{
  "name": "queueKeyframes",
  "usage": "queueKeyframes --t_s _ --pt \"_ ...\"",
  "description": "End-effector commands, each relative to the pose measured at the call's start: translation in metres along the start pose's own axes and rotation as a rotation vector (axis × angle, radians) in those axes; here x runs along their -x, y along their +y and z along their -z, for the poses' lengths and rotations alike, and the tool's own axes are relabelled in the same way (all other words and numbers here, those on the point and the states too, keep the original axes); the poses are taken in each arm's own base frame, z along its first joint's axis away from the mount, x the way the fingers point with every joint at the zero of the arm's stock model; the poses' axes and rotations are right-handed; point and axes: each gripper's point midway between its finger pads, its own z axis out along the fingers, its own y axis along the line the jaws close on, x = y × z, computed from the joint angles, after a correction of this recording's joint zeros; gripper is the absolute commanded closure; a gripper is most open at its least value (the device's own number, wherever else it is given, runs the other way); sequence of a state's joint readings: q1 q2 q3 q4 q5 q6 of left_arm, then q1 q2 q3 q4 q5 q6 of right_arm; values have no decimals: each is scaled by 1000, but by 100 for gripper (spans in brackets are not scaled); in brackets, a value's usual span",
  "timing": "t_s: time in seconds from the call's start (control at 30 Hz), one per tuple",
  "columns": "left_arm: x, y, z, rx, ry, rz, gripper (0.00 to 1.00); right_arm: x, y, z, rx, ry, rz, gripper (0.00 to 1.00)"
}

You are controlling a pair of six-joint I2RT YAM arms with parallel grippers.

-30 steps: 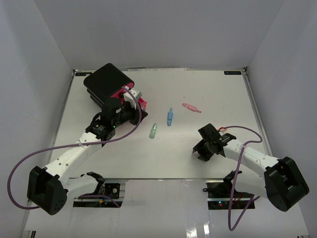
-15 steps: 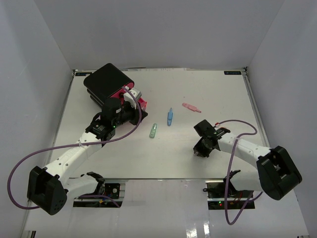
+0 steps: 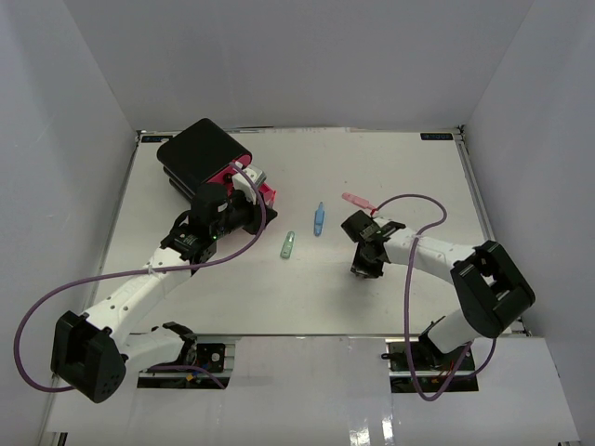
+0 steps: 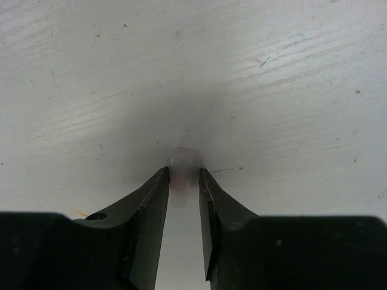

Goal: Sort the stationery into containers
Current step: Close the pen cap on the pen.

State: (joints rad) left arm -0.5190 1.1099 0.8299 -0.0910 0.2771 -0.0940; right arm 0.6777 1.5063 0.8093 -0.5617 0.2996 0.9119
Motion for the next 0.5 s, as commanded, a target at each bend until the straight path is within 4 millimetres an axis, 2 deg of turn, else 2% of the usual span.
queueKeyframes --t_s 0.0,0.27,0.47 --pt "5 1 2 0 -9 -6 99 -15 -32 -19 -141 45 91 66" --pt "4 2 1 5 -5 -6 99 -10 -27 -22 -160 55 116 68" --pt "4 1 1 1 -6 -5 99 -3 -22 -18 -140 23 122 82"
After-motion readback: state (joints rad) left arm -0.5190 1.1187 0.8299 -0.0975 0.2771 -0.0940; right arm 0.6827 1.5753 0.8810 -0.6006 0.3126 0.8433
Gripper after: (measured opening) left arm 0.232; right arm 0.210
